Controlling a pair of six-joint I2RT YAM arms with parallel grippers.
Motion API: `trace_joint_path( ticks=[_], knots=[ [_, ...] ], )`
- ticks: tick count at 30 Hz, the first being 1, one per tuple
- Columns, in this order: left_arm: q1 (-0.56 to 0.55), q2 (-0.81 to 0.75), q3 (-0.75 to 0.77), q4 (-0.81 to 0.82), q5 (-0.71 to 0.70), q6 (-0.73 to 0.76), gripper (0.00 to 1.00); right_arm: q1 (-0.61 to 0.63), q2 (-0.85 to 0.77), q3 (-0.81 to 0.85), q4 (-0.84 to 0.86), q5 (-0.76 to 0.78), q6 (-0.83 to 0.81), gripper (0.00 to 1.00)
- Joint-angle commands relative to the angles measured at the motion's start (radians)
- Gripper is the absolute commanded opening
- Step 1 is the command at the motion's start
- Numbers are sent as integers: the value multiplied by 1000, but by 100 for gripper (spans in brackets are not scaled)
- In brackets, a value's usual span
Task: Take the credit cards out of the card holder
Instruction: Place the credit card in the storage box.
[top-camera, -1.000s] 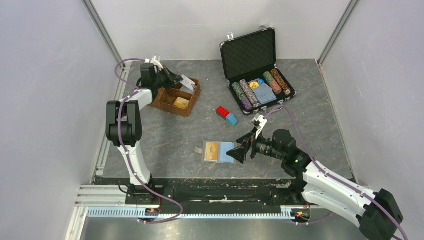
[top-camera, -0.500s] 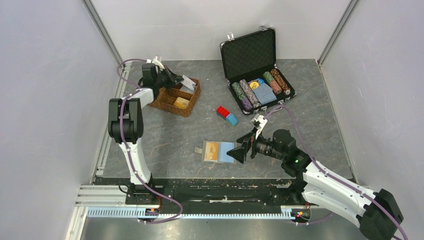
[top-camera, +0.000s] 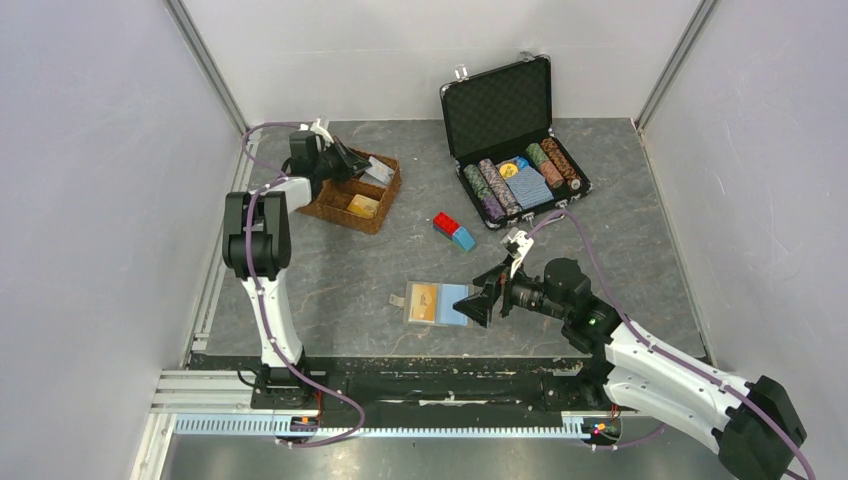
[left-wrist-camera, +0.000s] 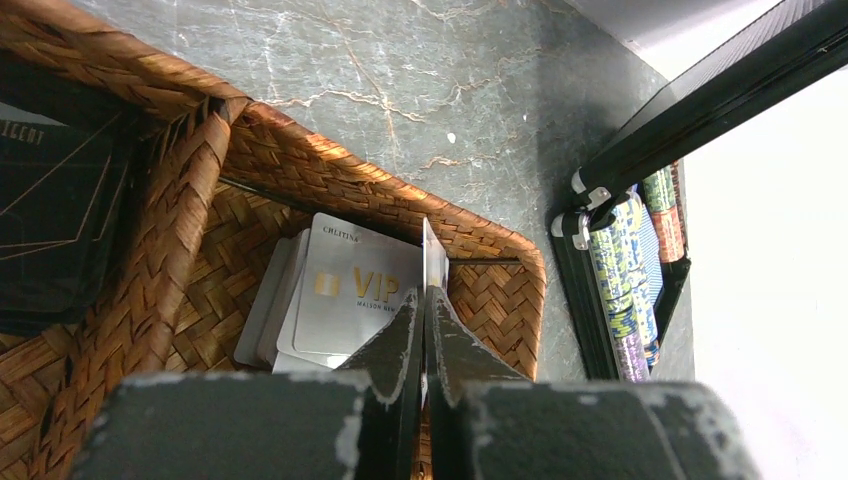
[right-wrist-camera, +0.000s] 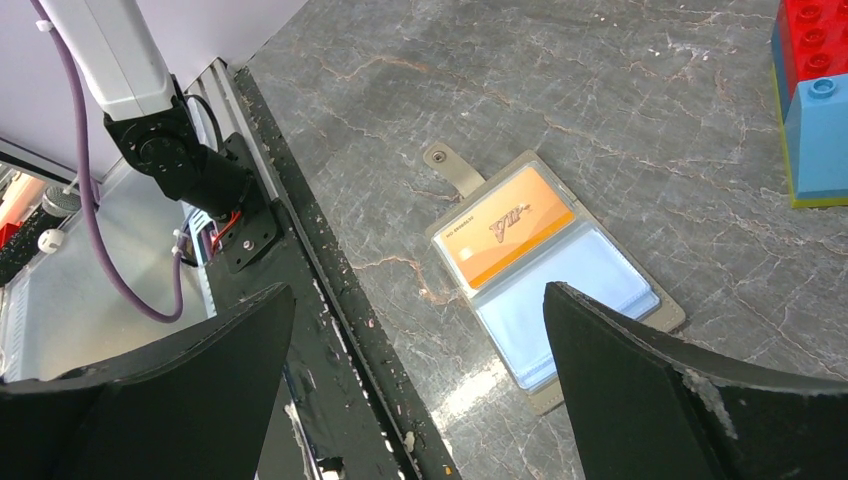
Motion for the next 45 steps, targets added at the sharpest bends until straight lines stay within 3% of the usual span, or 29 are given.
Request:
trace_joint_path(
  ticks=[1, 16, 22, 31, 37, 45],
  knots=[
    [-8, 22, 52, 16, 20, 41, 6, 1, 5, 17, 32, 22, -12, 98],
    [-8, 39, 82, -39, 20, 81, 25, 1, -9, 13, 17, 32, -12, 98],
    [-8, 36, 99, -65, 15, 94, 38, 2, -15, 13, 13, 40, -15, 98],
    [-8, 38, 129, -103, 15, 106, 40, 2, -17, 12, 9, 48, -19, 98],
    [-8, 30, 122, -122, 6, 124, 33, 1, -16, 13, 9, 47, -18, 98],
    [-8, 20, 127, -151, -22, 152, 42, 1, -21, 14, 7, 48, -17, 98]
  ],
)
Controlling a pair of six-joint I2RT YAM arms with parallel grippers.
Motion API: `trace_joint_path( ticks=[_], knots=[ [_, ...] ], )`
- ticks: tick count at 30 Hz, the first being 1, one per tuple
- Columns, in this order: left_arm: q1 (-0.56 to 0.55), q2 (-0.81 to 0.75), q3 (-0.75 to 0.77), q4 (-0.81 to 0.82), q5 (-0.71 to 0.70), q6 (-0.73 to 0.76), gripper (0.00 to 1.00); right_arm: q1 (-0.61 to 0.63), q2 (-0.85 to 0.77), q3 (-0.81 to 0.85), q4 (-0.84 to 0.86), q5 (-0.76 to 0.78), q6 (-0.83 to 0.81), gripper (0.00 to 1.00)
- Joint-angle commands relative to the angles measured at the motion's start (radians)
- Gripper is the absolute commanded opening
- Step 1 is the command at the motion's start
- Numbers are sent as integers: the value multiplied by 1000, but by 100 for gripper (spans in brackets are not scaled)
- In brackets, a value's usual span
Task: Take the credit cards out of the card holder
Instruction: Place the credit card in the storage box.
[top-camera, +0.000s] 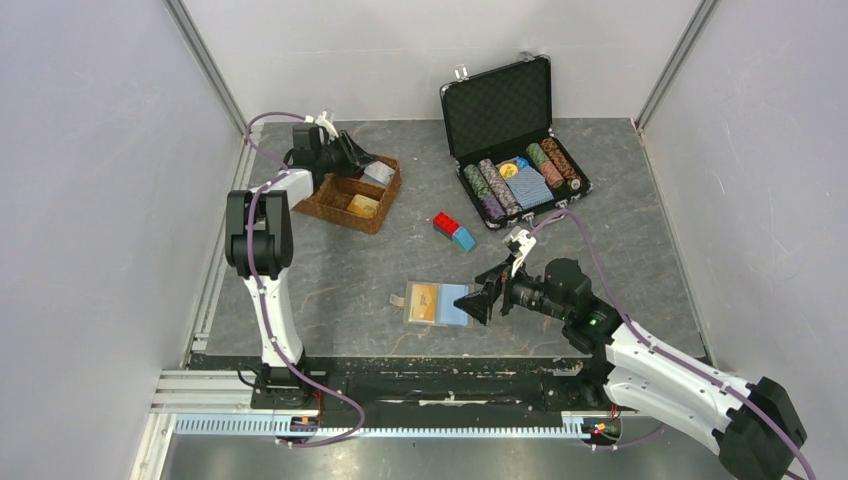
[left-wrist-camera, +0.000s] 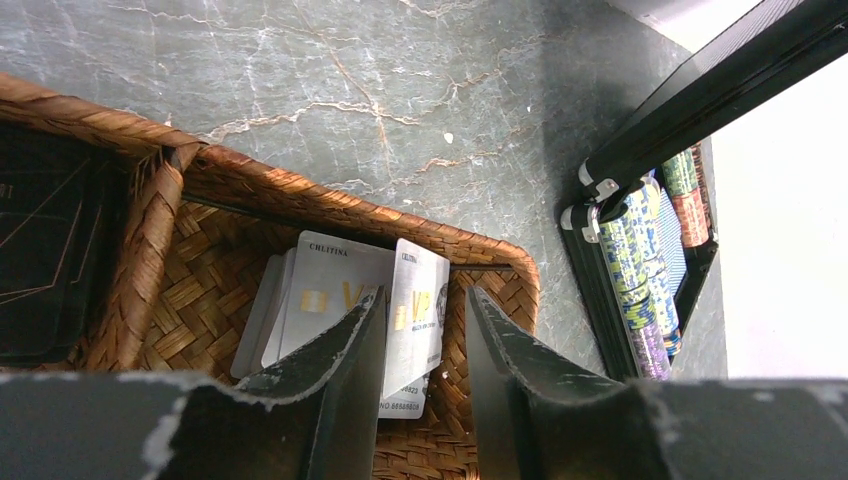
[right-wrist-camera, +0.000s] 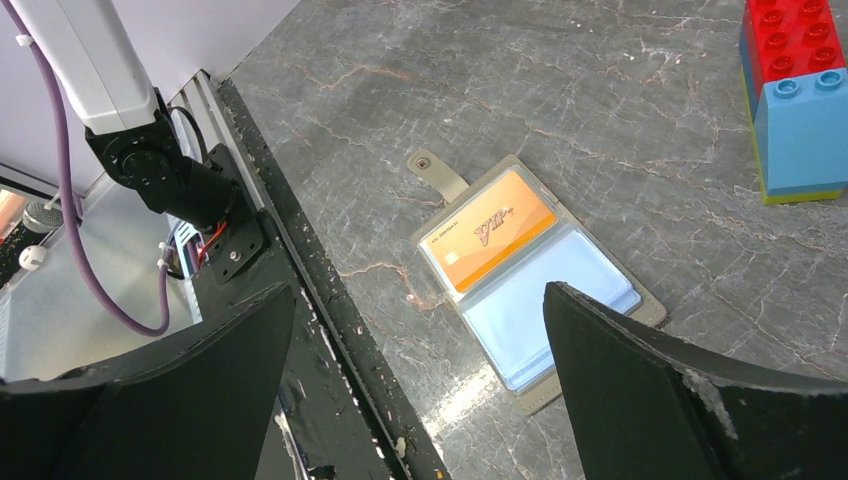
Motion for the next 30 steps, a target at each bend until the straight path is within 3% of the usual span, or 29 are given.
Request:
trace_joint_path(
  ticks=[1, 30],
  knots=[
    [2, 1, 35, -37, -24, 68, 43, 1, -17, 14, 14, 9, -16, 98],
    [4, -18, 5, -67, -82, 110, 47, 1, 24, 40, 12, 4, -22, 98]
  ],
)
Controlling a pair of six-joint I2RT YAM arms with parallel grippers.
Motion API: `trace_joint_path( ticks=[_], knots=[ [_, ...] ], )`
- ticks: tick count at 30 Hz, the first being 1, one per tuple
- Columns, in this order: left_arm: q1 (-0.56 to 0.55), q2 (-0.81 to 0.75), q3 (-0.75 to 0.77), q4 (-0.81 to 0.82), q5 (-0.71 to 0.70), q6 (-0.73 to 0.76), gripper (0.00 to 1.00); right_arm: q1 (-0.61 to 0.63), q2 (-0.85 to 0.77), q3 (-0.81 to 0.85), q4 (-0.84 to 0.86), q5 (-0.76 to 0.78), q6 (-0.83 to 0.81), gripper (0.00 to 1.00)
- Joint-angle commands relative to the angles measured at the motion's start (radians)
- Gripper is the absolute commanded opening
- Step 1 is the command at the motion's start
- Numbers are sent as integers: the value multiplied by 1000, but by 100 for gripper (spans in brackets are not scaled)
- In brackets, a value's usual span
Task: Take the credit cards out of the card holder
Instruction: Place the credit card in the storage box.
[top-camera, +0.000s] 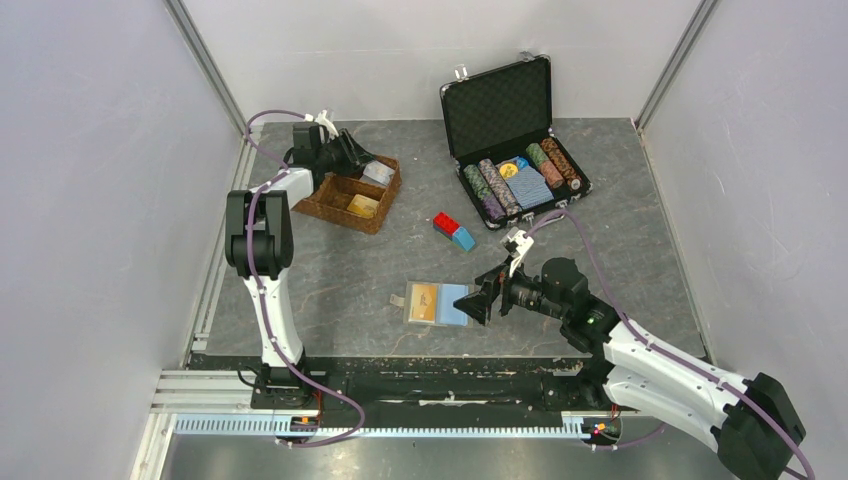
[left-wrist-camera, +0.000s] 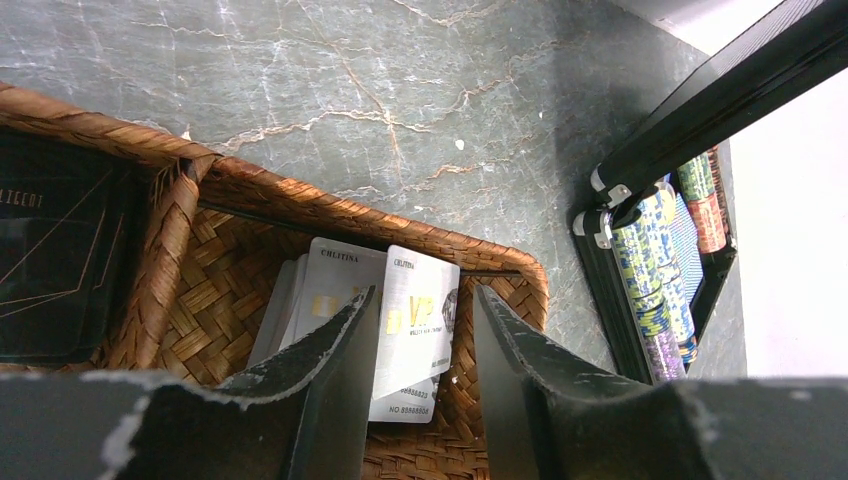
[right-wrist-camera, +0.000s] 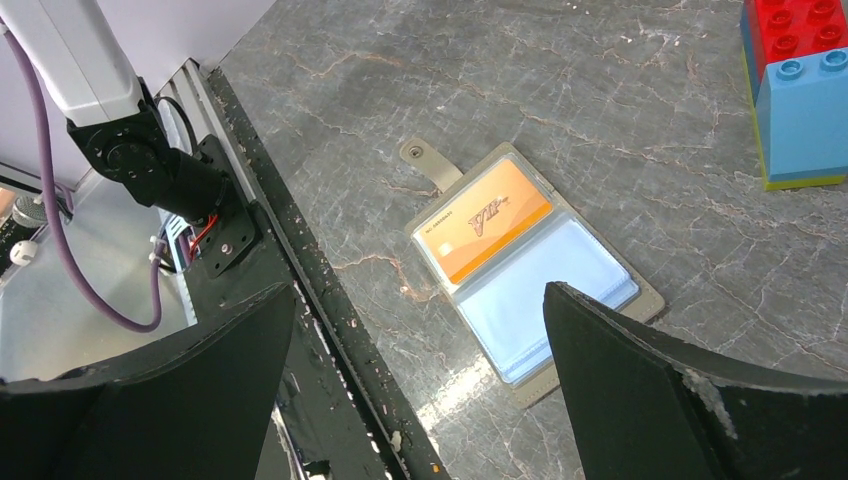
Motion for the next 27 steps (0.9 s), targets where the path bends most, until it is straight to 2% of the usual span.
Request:
trace_joint_path(
  ticks=[1, 8, 12, 18, 22, 27],
  knots=[
    [6, -19, -5, -52, -49, 82, 47, 1, 1, 40, 18, 2, -19, 98],
    [6, -54, 17, -81, -60, 89, 50, 1, 7, 53, 9, 2, -19, 98],
    [6, -83, 42, -115, -97, 103, 57, 1, 6, 62, 0, 4, -16, 98],
    [5, -150, 60, -216, -115, 107, 59, 1, 12, 72, -27, 41, -29, 98],
    [2, -233, 83, -381, -176, 82, 59, 3, 39, 97, -90, 87, 18, 98],
    [0, -371, 15, -497, -136, 34, 59, 1, 71, 120, -165, 104, 31, 98]
  ],
)
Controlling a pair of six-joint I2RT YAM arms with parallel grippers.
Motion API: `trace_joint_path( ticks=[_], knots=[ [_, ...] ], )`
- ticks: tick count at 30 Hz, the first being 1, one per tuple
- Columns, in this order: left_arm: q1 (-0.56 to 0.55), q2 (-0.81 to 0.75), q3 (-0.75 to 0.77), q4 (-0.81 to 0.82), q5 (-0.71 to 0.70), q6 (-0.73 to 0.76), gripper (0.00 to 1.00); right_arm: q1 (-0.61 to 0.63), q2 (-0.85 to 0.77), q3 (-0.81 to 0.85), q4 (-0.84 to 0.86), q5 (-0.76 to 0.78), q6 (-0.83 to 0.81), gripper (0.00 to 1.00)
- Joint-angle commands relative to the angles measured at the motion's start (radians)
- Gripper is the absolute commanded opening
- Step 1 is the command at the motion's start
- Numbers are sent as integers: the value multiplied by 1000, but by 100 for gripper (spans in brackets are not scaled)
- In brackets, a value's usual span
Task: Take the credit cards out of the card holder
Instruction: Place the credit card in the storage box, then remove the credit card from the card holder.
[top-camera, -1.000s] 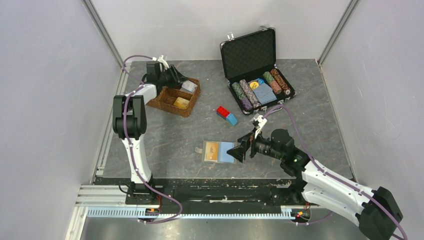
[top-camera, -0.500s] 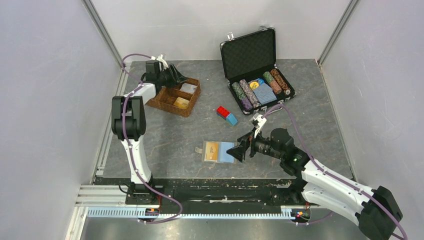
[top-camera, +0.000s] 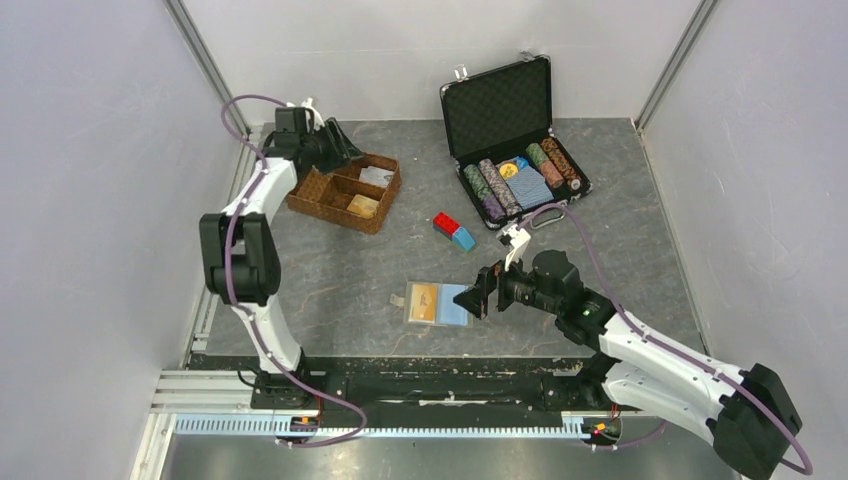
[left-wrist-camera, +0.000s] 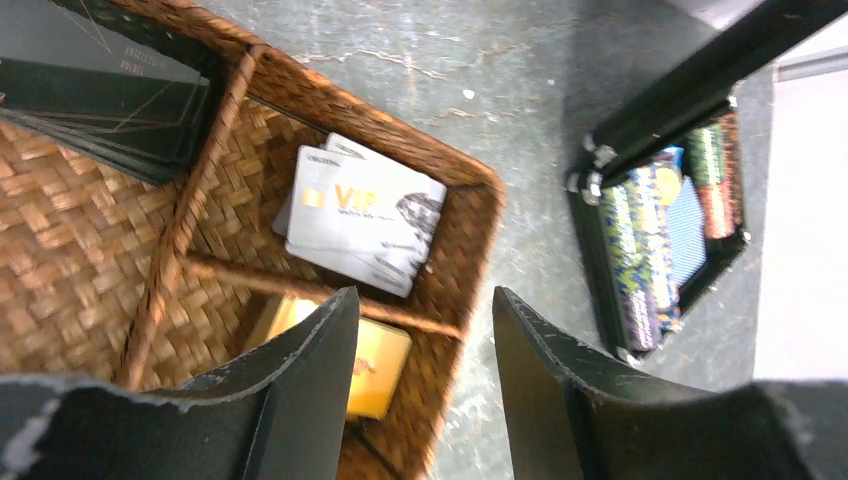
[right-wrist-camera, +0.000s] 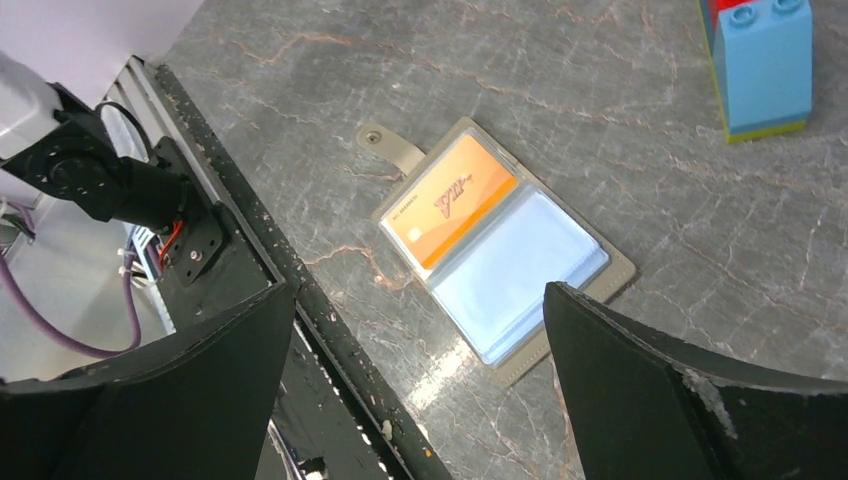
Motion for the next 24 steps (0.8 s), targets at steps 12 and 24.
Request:
trace_joint_path(
  ticks=[12, 24],
  knots=[
    [-163, -558, -384, -189, 57, -83, 60, 1, -7, 46, -104, 68, 29, 98],
    [-479, -803, -751, -202, -100, -111, 60, 1, -23, 47, -154, 82, 30, 98]
  ],
)
